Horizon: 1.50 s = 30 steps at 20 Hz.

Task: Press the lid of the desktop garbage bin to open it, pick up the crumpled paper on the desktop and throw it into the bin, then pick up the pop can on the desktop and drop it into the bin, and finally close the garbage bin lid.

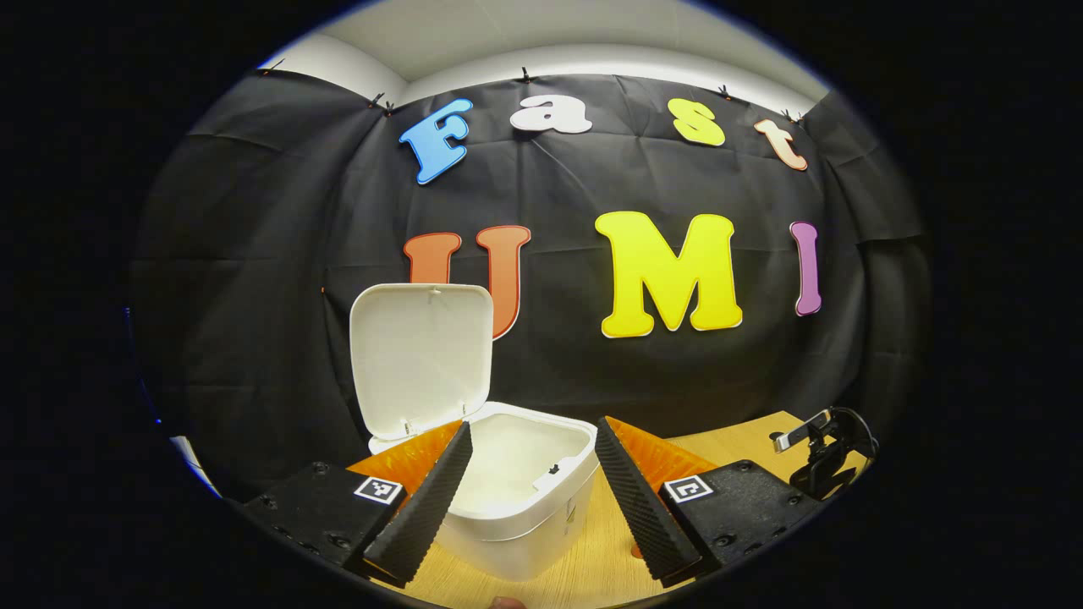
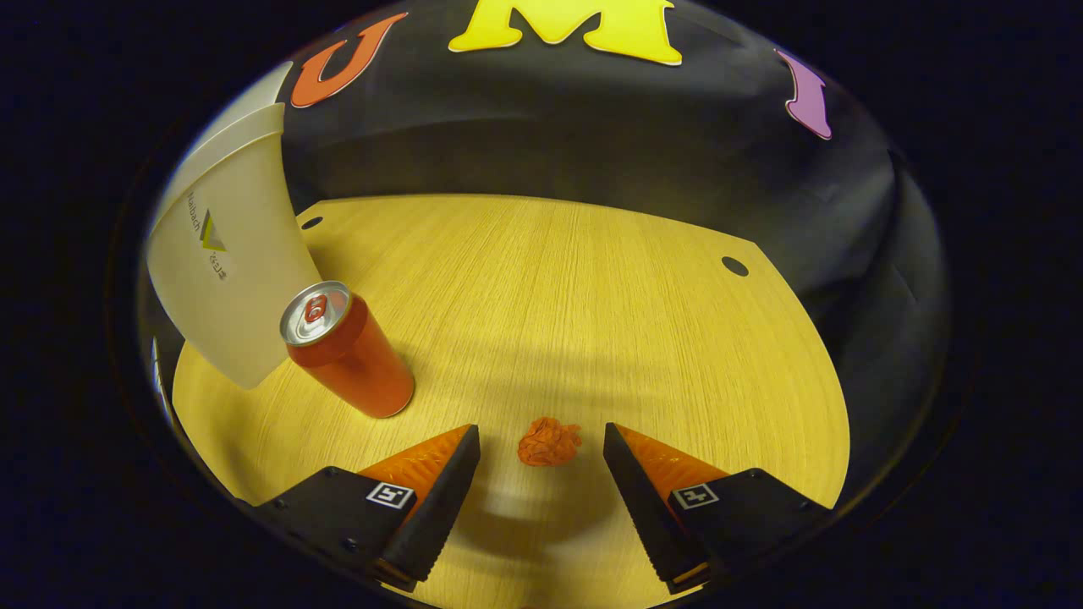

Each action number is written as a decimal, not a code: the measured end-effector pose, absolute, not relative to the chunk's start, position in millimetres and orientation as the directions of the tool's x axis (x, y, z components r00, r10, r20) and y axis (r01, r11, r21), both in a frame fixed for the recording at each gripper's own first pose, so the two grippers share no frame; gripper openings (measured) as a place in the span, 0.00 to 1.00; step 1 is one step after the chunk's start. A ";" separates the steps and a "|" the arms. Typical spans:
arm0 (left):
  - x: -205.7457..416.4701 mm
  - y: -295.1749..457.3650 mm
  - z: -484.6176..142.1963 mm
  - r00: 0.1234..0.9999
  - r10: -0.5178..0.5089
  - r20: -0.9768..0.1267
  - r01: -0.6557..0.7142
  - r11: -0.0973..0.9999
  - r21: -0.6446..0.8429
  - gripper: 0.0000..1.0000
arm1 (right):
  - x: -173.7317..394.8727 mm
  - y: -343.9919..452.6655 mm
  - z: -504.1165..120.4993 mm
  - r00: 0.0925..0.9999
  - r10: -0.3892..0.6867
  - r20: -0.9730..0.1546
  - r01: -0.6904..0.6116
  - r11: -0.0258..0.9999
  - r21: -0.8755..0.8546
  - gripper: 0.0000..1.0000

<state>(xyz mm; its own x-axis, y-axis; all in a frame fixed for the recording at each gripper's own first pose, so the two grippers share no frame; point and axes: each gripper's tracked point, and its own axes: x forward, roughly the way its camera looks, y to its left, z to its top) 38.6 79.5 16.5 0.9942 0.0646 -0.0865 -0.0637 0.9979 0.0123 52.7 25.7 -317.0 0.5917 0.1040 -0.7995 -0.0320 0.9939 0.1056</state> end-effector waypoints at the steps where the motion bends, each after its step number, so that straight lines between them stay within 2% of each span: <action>1: 38.2 79.5 17.1 0.994 0.064 -0.087 -0.064 0.998 0.012 0.96 | 54.2 24.9 -321.7 0.583 0.104 -0.806 -0.027 0.994 0.108 0.94; 10: 31.3 78.2 14.6 0.992 0.065 -0.105 -0.064 0.998 0.017 0.96 | 58.2 26.1 -350.7 0.505 0.132 -0.853 0.012 0.987 0.160 0.94; 11: 30.1 76.7 14.0 0.992 0.063 -0.109 -0.062 0.998 0.017 0.96 | 58.8 29.2 -353.4 0.502 0.135 -0.854 0.022 0.985 0.169 0.89; 12: 29.0 76.8 13.3 0.992 0.064 -0.111 -0.062 0.998 0.019 0.96 | 57.4 31.3 -355.7 0.498 0.139 -0.856 0.027 0.984 0.175 0.77; 13: 28.5 77.0 13.3 0.992 0.065 -0.111 -0.063 0.998 0.022 0.96 | 59.0 30.5 -355.5 0.506 0.139 -0.851 0.025 0.984 0.176 0.75; 15: 26.9 76.9 13.8 0.992 0.067 -0.109 -0.065 0.998 0.022 0.96 | 56.6 25.8 -353.8 0.503 0.139 -0.853 0.034 0.983 0.181 0.57; 16: 26.3 77.7 14.3 0.992 0.069 -0.109 -0.067 0.998 0.022 0.96 | 56.3 25.8 -352.8 0.501 0.145 -0.853 0.036 0.982 0.188 0.44; 20: 23.3 77.5 13.1 0.991 0.072 -0.112 -0.070 0.997 0.022 0.96 | 54.4 20.9 -342.0 0.534 0.124 -0.837 0.016 0.988 0.156 0.25; 23: 19.3 78.4 14.3 0.991 0.072 -0.111 -0.071 0.997 0.017 0.96 | 54.3 21.9 -317.0 0.589 0.128 -0.798 -0.031 0.990 0.136 0.25; 30: 12.6 81.4 17.7 0.991 0.078 -0.106 -0.079 0.997 -0.002 0.96 | 70.6 43.7 -217.2 0.762 0.180 -0.622 -0.135 0.984 0.119 0.25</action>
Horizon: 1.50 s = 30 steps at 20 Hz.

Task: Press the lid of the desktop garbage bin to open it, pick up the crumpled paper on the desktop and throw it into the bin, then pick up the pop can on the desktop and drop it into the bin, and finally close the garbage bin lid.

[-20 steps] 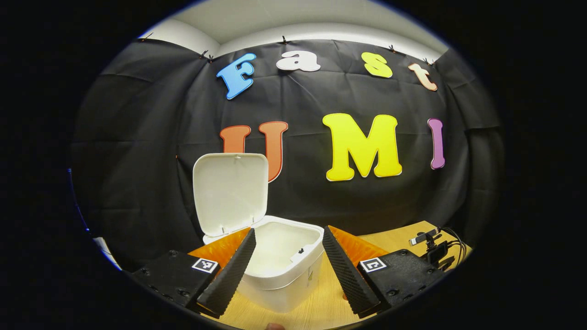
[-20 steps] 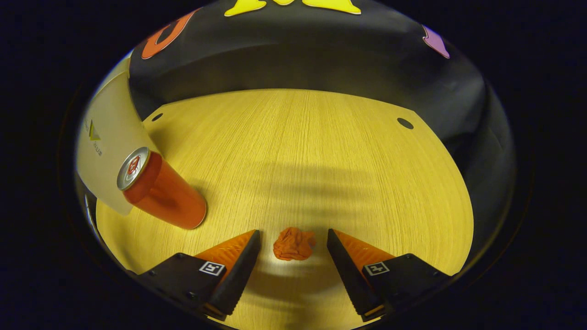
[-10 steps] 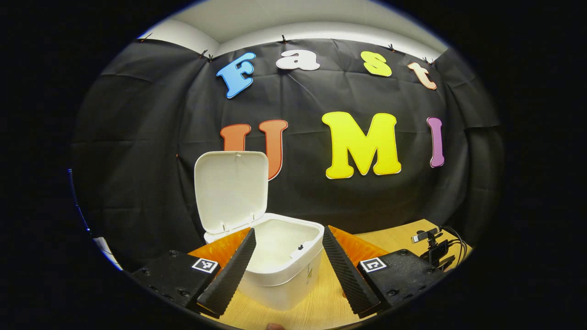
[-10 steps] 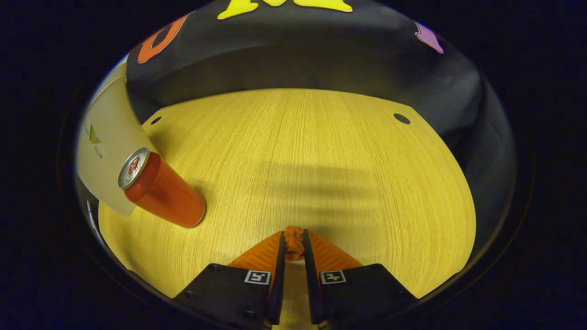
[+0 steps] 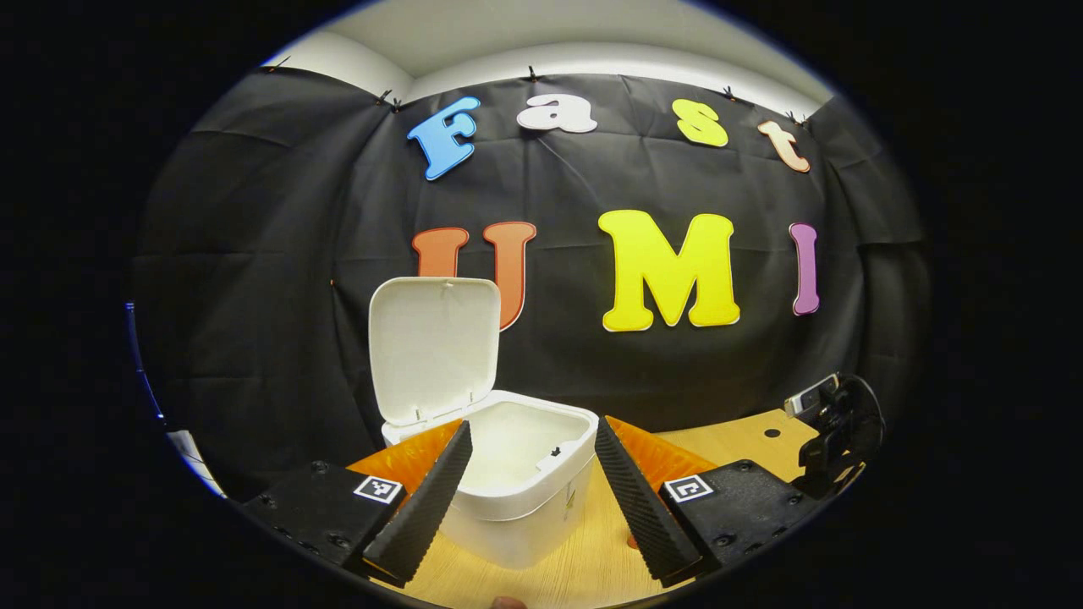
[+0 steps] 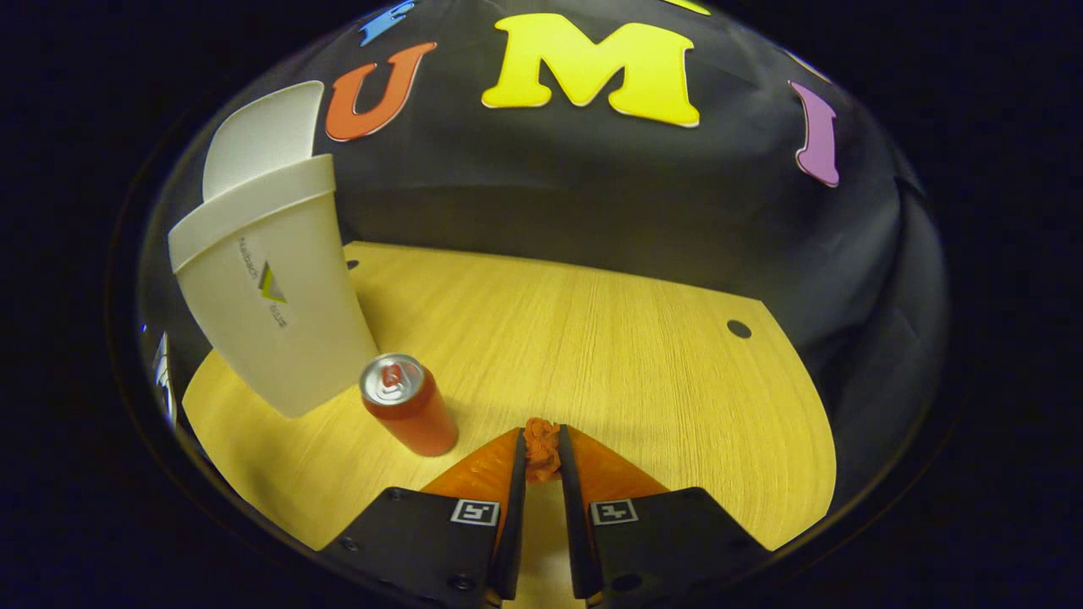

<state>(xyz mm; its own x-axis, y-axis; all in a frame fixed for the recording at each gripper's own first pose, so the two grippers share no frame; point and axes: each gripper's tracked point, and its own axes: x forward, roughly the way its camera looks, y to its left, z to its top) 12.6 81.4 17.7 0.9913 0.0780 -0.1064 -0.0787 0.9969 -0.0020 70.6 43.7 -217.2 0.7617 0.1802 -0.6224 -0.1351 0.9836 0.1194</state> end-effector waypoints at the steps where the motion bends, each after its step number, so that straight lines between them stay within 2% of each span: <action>1: 11.4 82.2 17.5 0.991 0.076 -0.107 -0.076 0.997 0.001 0.96 | 72.1 47.8 -200.2 0.782 0.189 -0.594 -0.149 0.982 0.116 0.25; 9: 2.2 90.6 27.6 0.993 0.077 -0.088 -0.079 0.997 -0.012 0.96 | 82.3 101.9 -54.1 0.888 0.314 -0.335 -0.285 0.949 0.133 0.24; 18: -7.7 105.1 39.8 0.993 0.099 -0.065 -0.099 0.995 -0.002 0.96 | 97.7 176.0 46.3 0.863 0.479 -0.161 -0.449 0.873 0.191 0.24; 24: -13.0 118.8 41.2 0.989 0.132 -0.065 -0.132 0.991 -0.006 0.96 | 119.3 234.5 75.7 0.797 0.590 -0.131 -0.555 0.801 0.225 0.24; 30: -14.4 131.2 41.2 0.984 0.166 -0.061 -0.166 0.986 0.002 0.96 | 128.2 290.8 55.9 0.732 0.661 -0.167 -0.634 0.750 0.191 0.24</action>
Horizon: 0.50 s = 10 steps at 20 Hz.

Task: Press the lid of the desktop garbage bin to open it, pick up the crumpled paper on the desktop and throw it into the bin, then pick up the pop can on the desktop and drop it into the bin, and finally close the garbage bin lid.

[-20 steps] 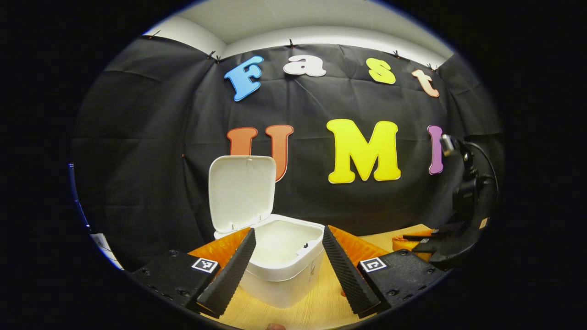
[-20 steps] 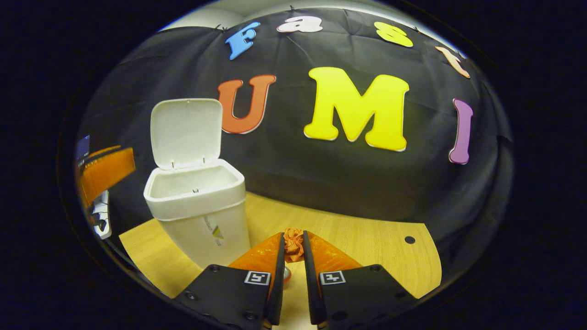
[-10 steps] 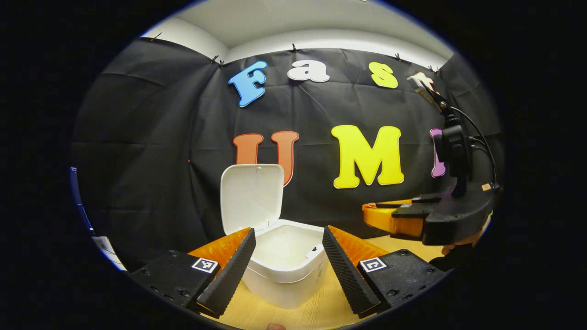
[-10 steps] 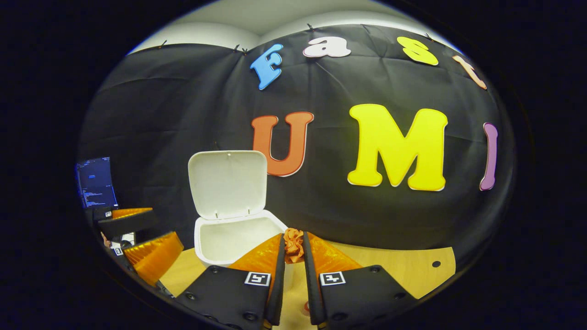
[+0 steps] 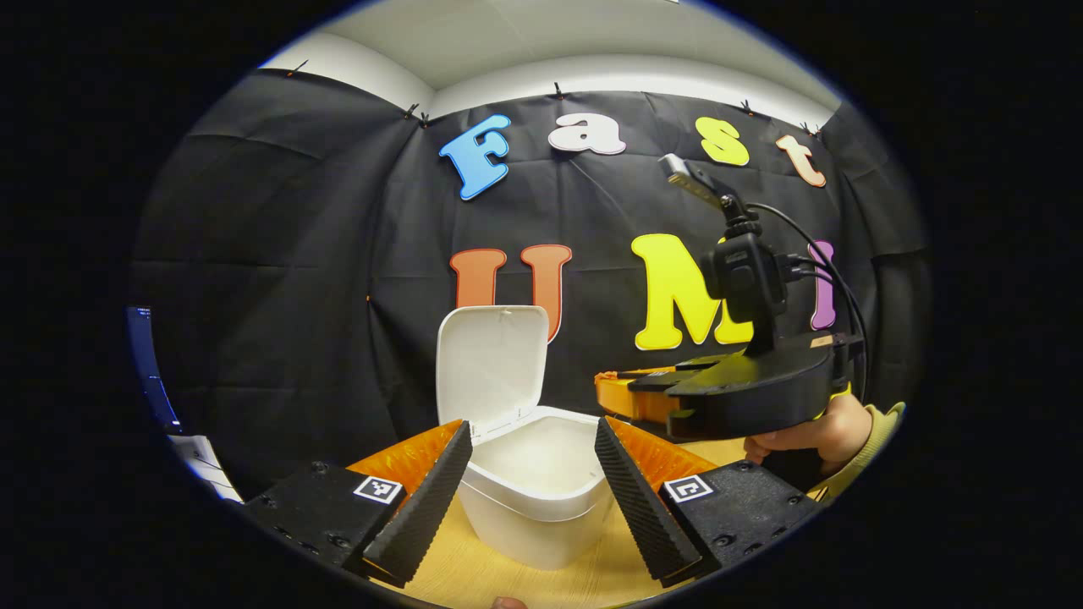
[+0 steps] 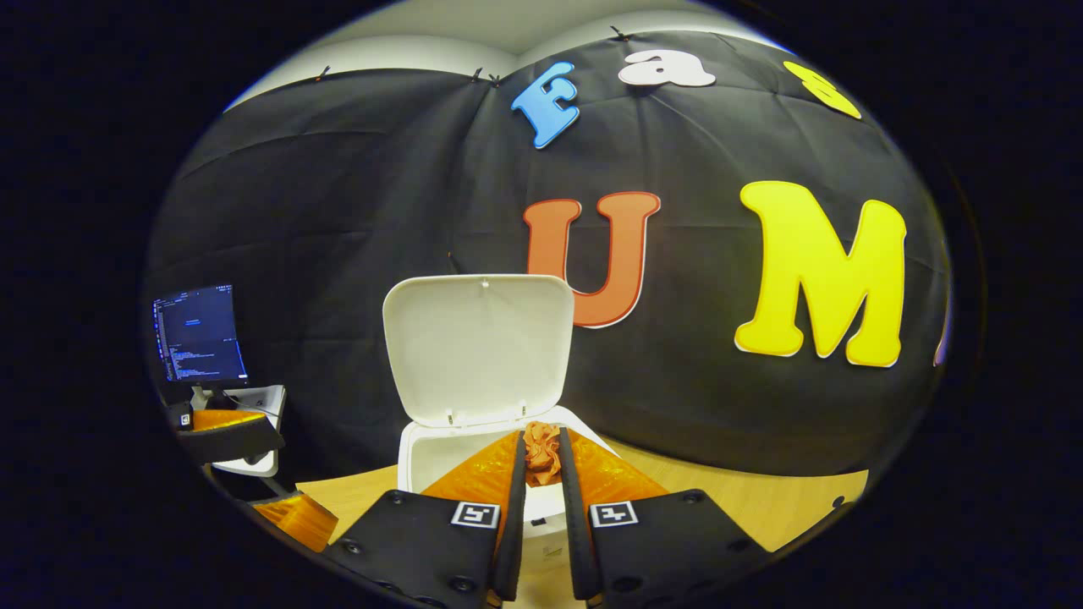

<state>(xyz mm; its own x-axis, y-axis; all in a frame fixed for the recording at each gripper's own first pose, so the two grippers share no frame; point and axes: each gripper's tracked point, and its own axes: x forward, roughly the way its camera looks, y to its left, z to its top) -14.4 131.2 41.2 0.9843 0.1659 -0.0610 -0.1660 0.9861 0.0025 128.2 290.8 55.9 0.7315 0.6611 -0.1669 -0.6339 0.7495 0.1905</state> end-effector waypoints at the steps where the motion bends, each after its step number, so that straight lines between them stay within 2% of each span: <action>1: -14.4 136.2 41.0 0.983 0.174 -0.061 -0.174 0.985 0.003 0.96 | 128.7 296.5 54.5 0.726 0.667 -0.165 -0.641 0.744 0.188 0.24; 3: -15.7 145.3 40.5 0.978 0.197 -0.066 -0.197 0.980 -0.001 0.96 | 130.2 305.6 54.8 0.712 0.685 -0.155 -0.657 0.728 0.197 0.24; 4: -16.4 149.2 39.5 0.976 0.207 -0.068 -0.208 0.978 -0.002 0.96 | 131.6 309.7 55.9 0.706 0.692 -0.151 -0.662 0.720 0.209 0.29; 7: -19.5 160.7 35.4 0.969 0.237 -0.074 -0.238 0.971 -0.002 0.96 | 135.9 317.6 54.9 0.692 0.707 -0.146 -0.668 0.704 0.242 0.34; 9: -20.6 164.7 33.3 0.966 0.248 -0.078 -0.249 0.968 -0.003 0.96 | 136.5 320.1 50.8 0.681 0.716 -0.154 -0.671 0.694 0.262 0.53; 10: -19.0 165.8 33.4 0.965 0.250 -0.081 -0.251 0.968 -0.006 0.96 | 137.4 320.9 49.5 0.677 0.719 -0.159 -0.671 0.691 0.269 0.69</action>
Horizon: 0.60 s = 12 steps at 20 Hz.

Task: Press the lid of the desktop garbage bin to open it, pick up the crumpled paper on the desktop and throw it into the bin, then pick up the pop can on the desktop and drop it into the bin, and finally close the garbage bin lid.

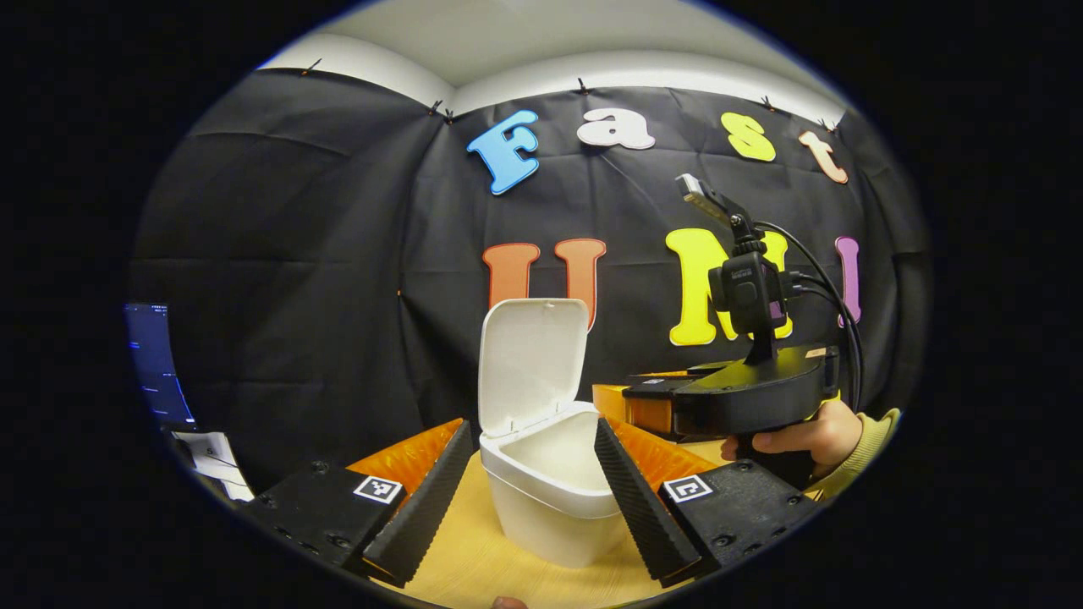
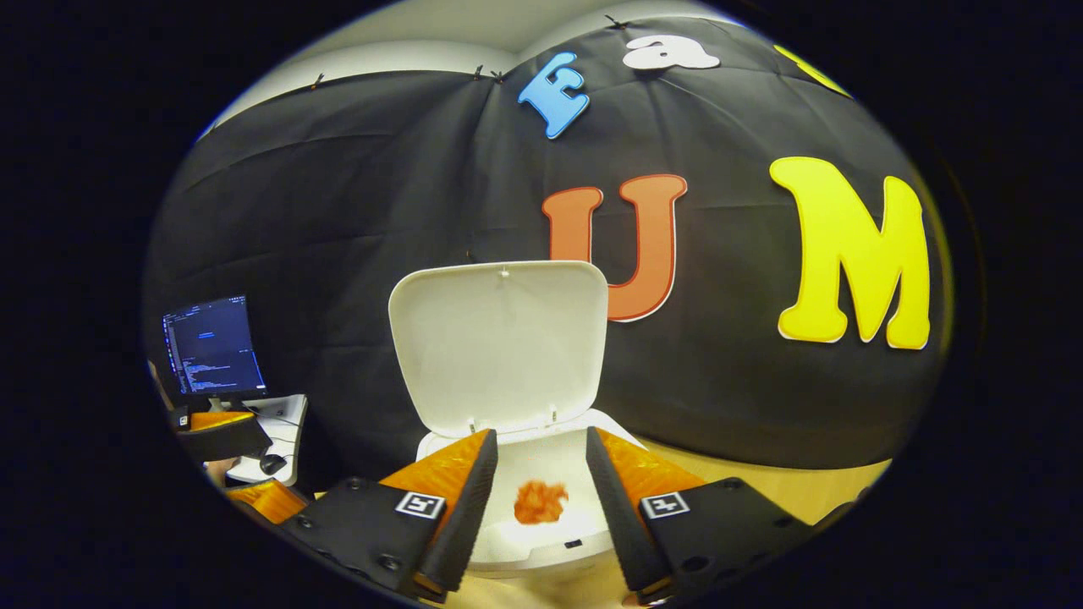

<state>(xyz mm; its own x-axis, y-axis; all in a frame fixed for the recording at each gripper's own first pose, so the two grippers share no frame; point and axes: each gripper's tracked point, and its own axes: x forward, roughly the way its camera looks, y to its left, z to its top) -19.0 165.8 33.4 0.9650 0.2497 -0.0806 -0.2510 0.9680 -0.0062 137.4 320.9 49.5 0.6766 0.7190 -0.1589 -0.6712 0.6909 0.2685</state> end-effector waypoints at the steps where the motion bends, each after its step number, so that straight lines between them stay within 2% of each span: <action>1: -18.1 164.3 31.4 0.964 0.251 -0.085 -0.253 0.968 -0.009 0.96 | 137.0 318.9 47.4 0.676 0.719 -0.164 -0.671 0.692 0.268 0.75; 2: -17.0 162.8 29.7 0.964 0.251 -0.087 -0.253 0.968 -0.011 0.96 | 138.4 315.2 46.5 0.681 0.713 -0.166 -0.667 0.698 0.260 0.90; 3: -15.4 160.9 27.7 0.964 0.249 -0.089 -0.251 0.968 -0.013 0.96 | 139.2 309.0 47.1 0.690 0.706 -0.162 -0.663 0.706 0.249 0.95; 12: 3.0 120.9 20.2 0.981 0.164 -0.106 -0.170 0.985 -0.043 0.96 | 140.8 222.6 58.2 0.823 0.559 -0.103 -0.542 0.826 0.152 0.96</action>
